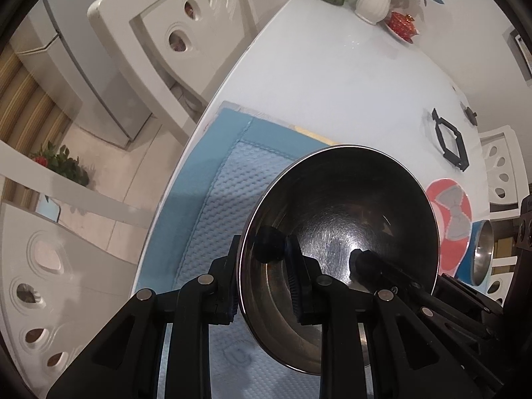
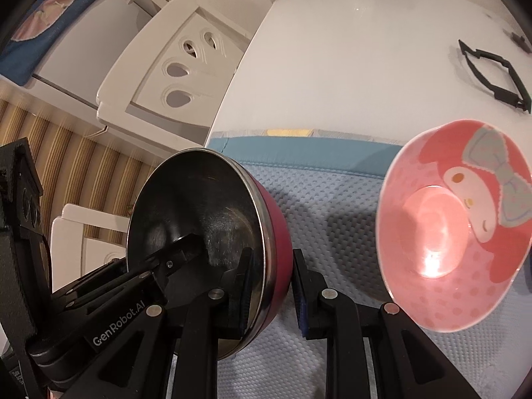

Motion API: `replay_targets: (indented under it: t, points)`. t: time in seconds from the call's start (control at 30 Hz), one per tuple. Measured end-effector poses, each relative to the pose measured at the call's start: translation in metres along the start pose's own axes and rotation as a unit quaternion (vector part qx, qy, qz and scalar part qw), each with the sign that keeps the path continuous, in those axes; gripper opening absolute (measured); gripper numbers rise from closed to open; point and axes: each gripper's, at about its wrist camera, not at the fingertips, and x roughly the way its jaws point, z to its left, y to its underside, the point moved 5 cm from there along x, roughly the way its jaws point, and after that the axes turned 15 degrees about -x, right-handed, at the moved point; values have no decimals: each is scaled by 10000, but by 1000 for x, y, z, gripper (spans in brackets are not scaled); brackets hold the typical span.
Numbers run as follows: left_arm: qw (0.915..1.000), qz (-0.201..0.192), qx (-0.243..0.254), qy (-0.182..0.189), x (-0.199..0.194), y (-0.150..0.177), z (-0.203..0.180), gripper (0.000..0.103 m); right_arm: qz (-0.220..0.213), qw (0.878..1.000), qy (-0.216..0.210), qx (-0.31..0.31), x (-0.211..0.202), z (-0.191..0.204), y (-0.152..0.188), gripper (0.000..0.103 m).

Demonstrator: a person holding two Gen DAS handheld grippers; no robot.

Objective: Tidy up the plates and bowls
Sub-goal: 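Carry the red steel bowl with the left gripper over the pink bowl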

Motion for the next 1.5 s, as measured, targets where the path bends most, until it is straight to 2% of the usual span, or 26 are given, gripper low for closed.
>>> replay_targets:
  t: [0.87,1.5]
  points:
    - [9989,-203,319,276,-39,34,-84,22,-557,9979,164,302,-91,-51,20,21]
    - [9969,-109,675,377,-23,51,-142,22,-642,9958,243,599,-113,-108,31,21]
